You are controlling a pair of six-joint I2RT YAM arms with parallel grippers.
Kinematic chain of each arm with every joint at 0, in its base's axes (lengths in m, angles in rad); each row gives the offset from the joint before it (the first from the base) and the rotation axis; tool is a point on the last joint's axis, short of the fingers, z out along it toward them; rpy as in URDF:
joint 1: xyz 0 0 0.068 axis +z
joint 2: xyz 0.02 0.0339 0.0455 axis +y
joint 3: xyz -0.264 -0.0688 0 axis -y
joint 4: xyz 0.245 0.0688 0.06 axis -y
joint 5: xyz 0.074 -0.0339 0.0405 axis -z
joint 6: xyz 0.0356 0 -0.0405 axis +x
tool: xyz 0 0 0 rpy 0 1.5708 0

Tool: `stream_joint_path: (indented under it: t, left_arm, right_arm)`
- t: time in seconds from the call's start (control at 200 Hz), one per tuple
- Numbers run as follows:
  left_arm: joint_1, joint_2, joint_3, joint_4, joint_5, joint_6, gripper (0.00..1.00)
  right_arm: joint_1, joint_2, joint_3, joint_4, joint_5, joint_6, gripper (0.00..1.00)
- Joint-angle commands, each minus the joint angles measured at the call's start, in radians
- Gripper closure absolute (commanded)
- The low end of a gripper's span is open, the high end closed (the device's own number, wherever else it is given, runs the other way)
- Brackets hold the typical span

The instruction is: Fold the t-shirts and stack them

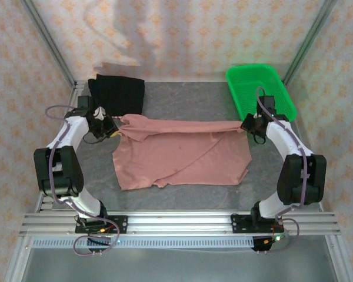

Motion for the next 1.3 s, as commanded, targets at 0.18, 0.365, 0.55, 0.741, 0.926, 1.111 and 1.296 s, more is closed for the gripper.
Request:
stream_joint_path:
  t: [0.18,0.365,0.55,0.741,0.926,1.111,1.296]
  left_arm:
    - [-0.002,-0.044,-0.109,0.052,0.015,-0.027,1.00]
    - [-0.022,-0.089,-0.183,0.056,0.024,-0.042,1.00]
    - [-0.035,-0.165,-0.253,0.060,0.032,-0.088,1.00]
    - [-0.048,-0.239,-0.283,0.048,0.040,-0.137,1.00]
    - [-0.054,-0.289,-0.336,0.048,0.055,-0.174,1.00]
    - [-0.076,-0.314,-0.421,0.076,0.044,-0.199,1.00]
    - [-0.084,-0.258,-0.479,0.131,0.040,-0.215,1.00]
  right_arm:
    - [-0.010,-0.055,-0.086,0.022,0.055,-0.058,0.99]
    - [-0.010,-0.066,-0.128,0.037,0.080,-0.066,0.99]
    - [-0.010,-0.061,-0.138,0.043,0.097,-0.077,0.99]
    - [-0.010,-0.049,-0.140,0.044,0.103,-0.085,0.99]
    - [-0.010,-0.042,-0.150,0.053,0.104,-0.086,0.99]
    - [-0.010,-0.035,-0.159,0.059,0.101,-0.090,0.98]
    - [-0.010,-0.024,-0.175,0.067,0.101,-0.080,0.96]
